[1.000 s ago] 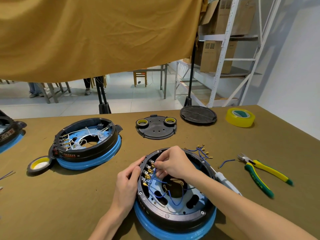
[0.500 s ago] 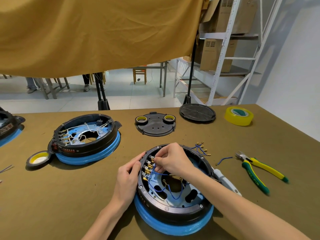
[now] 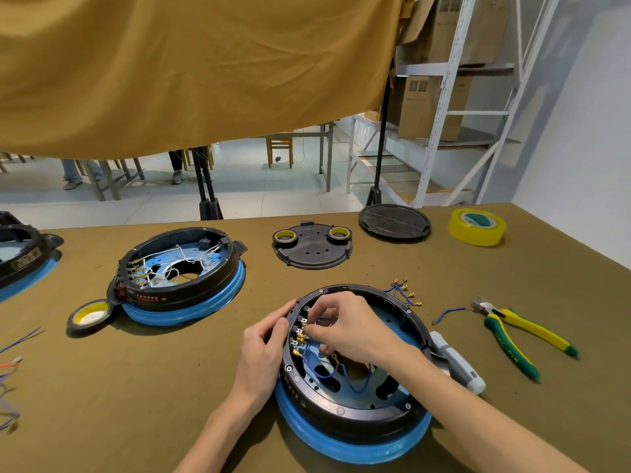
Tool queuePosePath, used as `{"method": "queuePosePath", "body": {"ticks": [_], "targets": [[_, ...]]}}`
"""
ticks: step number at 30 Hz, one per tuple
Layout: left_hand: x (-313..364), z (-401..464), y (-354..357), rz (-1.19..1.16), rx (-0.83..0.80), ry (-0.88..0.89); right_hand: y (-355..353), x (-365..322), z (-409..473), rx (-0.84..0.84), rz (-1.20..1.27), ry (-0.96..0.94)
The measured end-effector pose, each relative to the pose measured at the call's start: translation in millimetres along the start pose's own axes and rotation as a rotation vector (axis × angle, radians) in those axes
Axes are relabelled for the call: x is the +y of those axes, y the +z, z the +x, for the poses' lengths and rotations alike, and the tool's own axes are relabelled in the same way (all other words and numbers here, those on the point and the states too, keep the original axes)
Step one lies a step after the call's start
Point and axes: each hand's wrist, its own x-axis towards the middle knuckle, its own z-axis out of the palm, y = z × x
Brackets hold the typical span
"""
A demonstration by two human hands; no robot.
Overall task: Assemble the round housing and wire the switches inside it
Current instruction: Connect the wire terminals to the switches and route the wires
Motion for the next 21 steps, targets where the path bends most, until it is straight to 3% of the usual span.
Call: {"method": "queuePosePath", "body": {"ticks": [21], "targets": [[-5.5, 0.6, 1.0, -0.055, -0.023, -0.013, 1.2, 1.8, 4.5, 0.013, -0.049, -0.038]]}}
